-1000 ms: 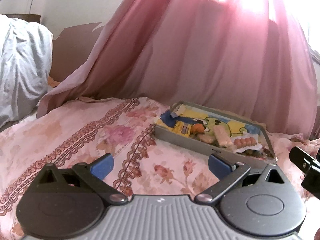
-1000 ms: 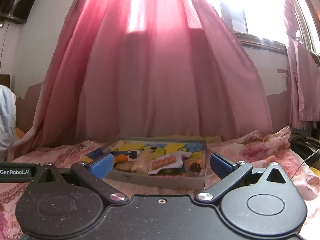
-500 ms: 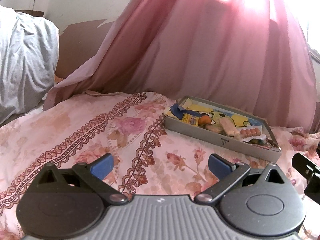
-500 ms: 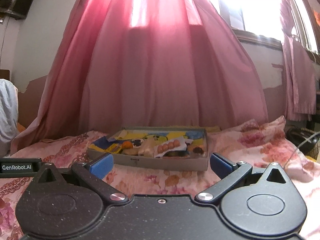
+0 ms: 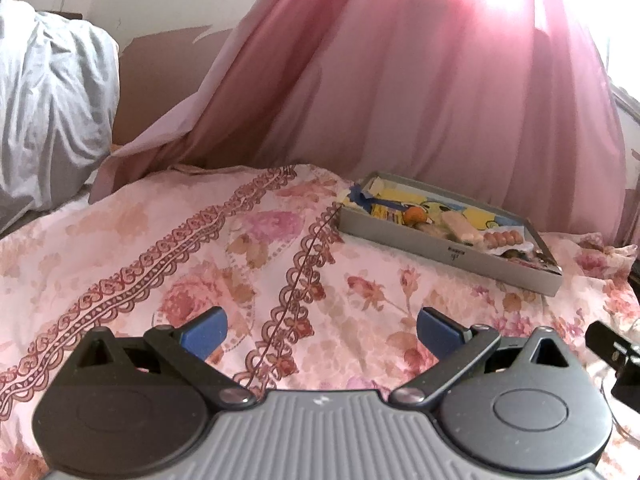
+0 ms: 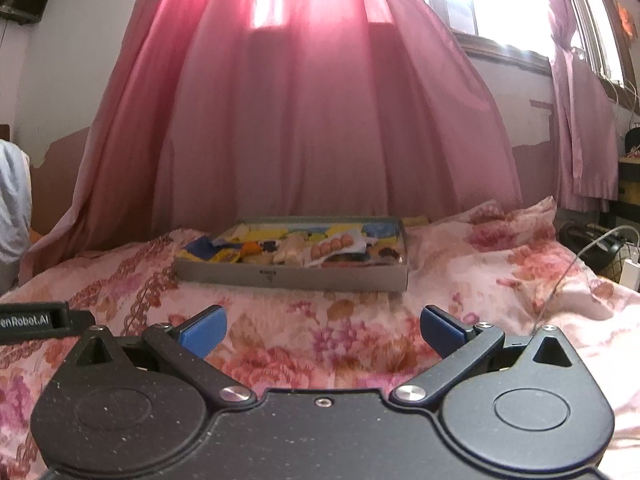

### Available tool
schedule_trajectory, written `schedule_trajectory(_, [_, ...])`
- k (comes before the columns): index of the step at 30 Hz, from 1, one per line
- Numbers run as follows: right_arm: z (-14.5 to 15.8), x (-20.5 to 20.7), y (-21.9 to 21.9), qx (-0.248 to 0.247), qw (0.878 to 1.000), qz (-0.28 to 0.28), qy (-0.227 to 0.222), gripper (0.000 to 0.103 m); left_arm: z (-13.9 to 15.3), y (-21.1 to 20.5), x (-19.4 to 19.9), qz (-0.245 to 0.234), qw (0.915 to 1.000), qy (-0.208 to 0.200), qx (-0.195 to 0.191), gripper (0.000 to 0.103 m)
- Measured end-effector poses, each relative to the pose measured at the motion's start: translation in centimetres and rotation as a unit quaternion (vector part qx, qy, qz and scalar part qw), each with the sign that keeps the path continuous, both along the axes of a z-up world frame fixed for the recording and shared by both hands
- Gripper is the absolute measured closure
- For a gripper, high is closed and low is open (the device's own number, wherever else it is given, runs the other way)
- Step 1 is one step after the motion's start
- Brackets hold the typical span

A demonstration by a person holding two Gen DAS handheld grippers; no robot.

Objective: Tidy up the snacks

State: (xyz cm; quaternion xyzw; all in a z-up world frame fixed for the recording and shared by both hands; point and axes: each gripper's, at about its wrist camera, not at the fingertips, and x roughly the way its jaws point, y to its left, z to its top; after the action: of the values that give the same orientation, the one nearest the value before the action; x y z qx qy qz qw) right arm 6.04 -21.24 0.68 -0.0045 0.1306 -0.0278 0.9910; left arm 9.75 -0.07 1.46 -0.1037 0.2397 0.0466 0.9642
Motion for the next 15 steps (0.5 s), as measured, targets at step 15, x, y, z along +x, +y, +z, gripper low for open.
schedule_trajectory(15, [-1.7,-1.4,0.8,0.002,1.000,-0.006,0.024,0.001,-1.0,-0.2,-1.6,-0.036,0.9983,-0.018,0.042,0.000])
